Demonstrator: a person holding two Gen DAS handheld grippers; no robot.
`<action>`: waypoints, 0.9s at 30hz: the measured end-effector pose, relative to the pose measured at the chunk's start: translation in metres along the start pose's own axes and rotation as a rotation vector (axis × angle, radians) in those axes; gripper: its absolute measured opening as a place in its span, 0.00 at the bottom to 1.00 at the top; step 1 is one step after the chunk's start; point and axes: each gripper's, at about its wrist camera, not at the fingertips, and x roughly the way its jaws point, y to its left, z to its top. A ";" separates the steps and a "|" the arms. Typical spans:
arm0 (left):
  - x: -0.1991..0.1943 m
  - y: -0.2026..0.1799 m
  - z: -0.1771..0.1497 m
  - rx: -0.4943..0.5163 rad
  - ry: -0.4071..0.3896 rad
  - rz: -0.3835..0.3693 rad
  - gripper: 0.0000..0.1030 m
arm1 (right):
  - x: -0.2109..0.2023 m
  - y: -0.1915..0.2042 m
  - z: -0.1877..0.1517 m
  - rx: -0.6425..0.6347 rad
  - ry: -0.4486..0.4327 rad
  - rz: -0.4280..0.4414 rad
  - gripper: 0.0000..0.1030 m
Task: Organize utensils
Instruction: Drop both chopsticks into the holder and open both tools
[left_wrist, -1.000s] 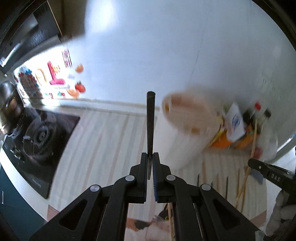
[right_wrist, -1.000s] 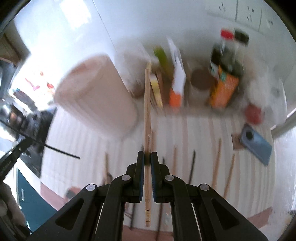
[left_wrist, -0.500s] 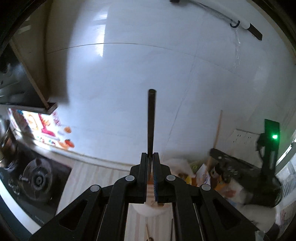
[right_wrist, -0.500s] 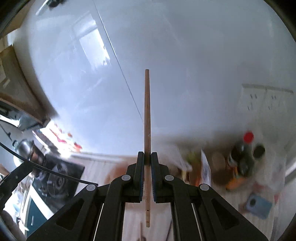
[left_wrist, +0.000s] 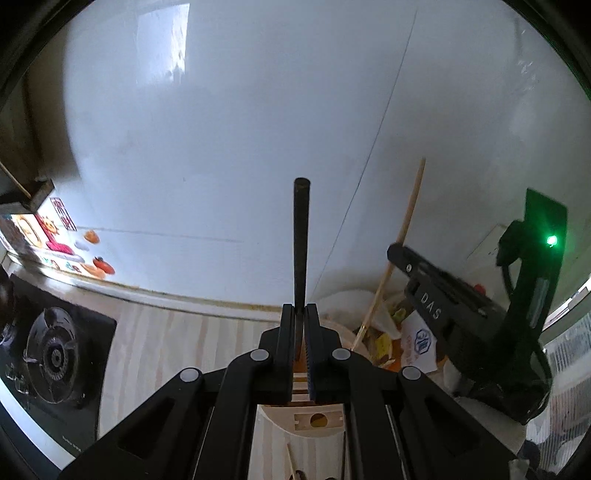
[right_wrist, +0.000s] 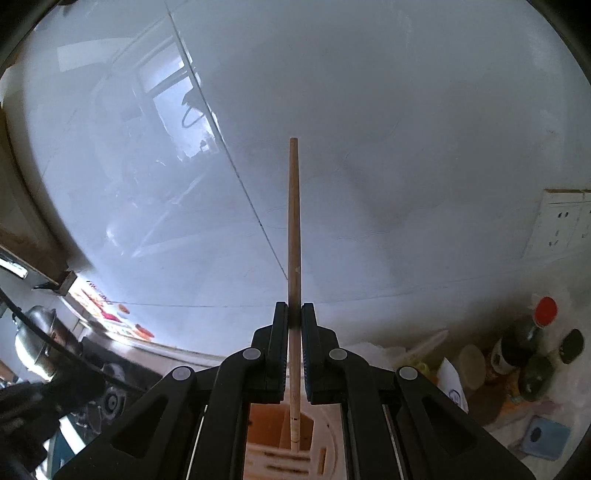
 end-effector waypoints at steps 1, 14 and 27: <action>0.003 -0.001 -0.001 -0.003 0.014 -0.002 0.02 | 0.003 0.000 -0.001 -0.003 -0.003 0.001 0.07; -0.015 -0.002 -0.003 -0.072 0.026 -0.014 0.39 | 0.006 -0.007 -0.024 -0.034 0.131 0.070 0.22; -0.051 0.010 -0.061 -0.064 -0.129 0.177 1.00 | -0.103 -0.058 -0.072 0.023 0.049 -0.029 0.94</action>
